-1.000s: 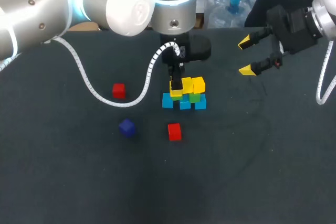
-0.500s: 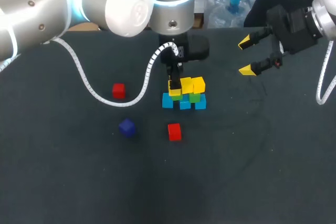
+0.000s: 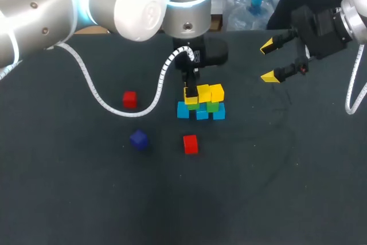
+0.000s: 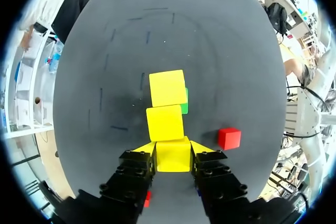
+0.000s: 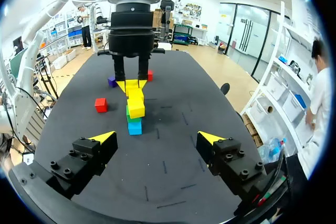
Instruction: Place the blue cubes, place green cubes on the blue cubes, place the yellow cubes on the green cubes, then place the red cubes on the yellow cubes, and place purple cube on the red cubes.
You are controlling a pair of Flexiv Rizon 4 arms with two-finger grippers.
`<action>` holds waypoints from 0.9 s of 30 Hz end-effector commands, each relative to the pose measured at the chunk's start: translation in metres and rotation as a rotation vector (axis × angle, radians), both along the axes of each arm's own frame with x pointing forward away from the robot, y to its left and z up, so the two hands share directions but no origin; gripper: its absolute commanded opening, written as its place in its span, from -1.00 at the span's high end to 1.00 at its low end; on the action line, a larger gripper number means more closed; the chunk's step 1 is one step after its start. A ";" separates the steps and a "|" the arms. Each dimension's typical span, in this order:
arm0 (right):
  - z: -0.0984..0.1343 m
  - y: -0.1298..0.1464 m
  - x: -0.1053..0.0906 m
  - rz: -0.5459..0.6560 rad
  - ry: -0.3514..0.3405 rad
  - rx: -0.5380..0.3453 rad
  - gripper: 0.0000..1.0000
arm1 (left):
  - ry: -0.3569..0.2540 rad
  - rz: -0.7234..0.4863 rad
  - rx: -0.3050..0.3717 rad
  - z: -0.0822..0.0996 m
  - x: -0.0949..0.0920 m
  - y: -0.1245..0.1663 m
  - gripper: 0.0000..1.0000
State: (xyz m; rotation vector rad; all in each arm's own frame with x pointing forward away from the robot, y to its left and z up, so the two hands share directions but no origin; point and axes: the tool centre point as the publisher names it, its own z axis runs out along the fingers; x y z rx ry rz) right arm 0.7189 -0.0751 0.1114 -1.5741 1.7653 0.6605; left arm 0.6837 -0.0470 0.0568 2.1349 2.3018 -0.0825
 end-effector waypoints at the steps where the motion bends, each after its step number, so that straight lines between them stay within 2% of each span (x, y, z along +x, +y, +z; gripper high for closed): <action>1: 0.000 0.000 0.000 0.000 -0.001 0.001 -1.00 | 0.000 -0.002 -0.003 -0.001 0.002 0.001 1.00; 27: 0.000 0.000 0.000 0.000 -0.001 0.001 -1.00 | -0.010 -0.008 -0.010 0.001 0.002 -0.002 1.00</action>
